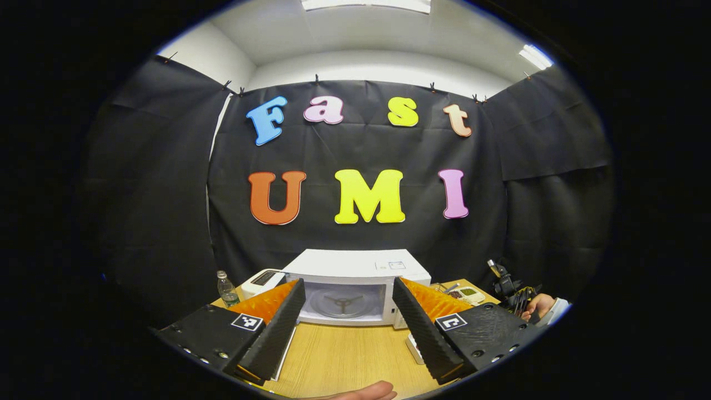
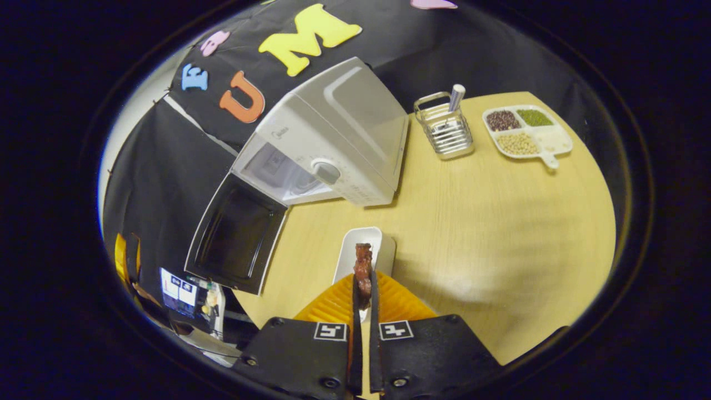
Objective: Open the microwave oven with the left hand, put the food in, and close the microwave oven.
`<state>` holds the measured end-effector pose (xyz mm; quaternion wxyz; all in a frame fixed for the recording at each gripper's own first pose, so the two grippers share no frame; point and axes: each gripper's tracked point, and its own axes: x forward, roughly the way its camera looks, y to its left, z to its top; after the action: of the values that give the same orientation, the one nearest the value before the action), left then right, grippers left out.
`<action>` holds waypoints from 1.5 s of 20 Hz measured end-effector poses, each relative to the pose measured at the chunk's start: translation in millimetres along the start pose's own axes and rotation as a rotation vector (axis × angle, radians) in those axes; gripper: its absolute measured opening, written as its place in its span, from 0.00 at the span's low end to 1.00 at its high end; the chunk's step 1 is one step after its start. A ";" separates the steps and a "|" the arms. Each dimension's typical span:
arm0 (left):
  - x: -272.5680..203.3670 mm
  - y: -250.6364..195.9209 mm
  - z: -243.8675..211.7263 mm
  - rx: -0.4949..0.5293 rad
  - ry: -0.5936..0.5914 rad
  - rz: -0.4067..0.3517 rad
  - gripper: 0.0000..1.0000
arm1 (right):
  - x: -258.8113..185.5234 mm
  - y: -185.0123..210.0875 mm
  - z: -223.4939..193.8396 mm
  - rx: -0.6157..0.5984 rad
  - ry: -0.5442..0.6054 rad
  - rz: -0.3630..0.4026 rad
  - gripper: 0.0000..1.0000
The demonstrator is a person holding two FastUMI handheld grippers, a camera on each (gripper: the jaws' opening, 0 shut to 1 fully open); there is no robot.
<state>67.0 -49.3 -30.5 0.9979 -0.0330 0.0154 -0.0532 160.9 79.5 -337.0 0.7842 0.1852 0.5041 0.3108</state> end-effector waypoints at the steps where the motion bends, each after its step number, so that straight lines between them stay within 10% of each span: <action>1: -2.0 1.5 -0.9 -0.013 -0.002 -0.005 0.97 | -7.1 7.9 0.1 -0.037 -0.020 -0.027 0.08; 16: -35.7 50.3 -17.2 -0.055 -0.027 -0.014 0.96 | -2.2 156.6 -9.1 -0.639 -0.364 -0.350 0.08; 30: -46.1 136.8 -51.3 -0.063 0.025 0.105 0.93 | 153.8 219.3 49.2 -0.594 -0.510 -0.395 0.08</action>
<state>33.8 88.0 -89.6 0.9975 -0.0628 0.0312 -0.0006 185.4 346.2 -287.7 0.9472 -0.0777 0.2088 0.2305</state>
